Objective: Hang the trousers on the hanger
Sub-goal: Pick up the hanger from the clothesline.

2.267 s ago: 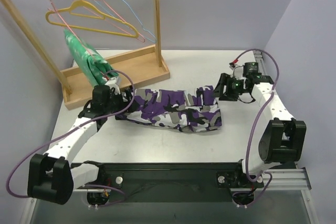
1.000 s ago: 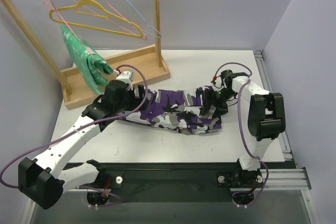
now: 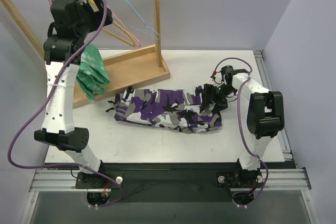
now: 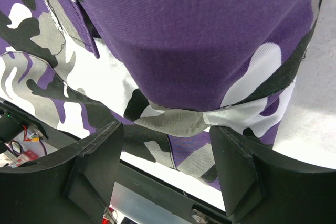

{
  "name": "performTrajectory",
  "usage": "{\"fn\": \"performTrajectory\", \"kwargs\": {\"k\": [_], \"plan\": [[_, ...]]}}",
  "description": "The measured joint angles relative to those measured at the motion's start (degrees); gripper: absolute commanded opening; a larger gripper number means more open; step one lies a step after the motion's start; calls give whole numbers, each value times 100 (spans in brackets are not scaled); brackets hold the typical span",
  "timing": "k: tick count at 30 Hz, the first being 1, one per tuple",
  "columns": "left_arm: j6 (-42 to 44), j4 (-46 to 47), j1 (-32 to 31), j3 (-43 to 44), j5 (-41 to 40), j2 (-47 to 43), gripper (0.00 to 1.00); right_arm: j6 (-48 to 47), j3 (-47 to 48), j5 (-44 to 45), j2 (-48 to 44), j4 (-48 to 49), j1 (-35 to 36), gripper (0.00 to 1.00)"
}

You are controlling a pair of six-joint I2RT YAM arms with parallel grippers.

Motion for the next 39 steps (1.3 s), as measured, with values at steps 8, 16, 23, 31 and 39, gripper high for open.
{"fn": "performTrajectory", "kwargs": {"k": [8, 16, 23, 31, 39], "plan": [[-157, -264, 566, 693, 463, 225, 88, 0, 0, -52, 9, 13, 0, 67], [-634, 76, 1252, 251, 1274, 341, 85, 0, -22, -103, 9, 52, 0, 67], [-885, 358, 1266, 201, 1679, 470, 84, 0, -125, -133, 7, 140, 17, 67], [-905, 490, 1268, 205, 1777, 654, 77, 0, -173, -151, 7, 179, 28, 67], [-914, 472, 1268, 286, 1779, 973, 53, 0, -175, -151, 4, 184, 28, 67]]}}
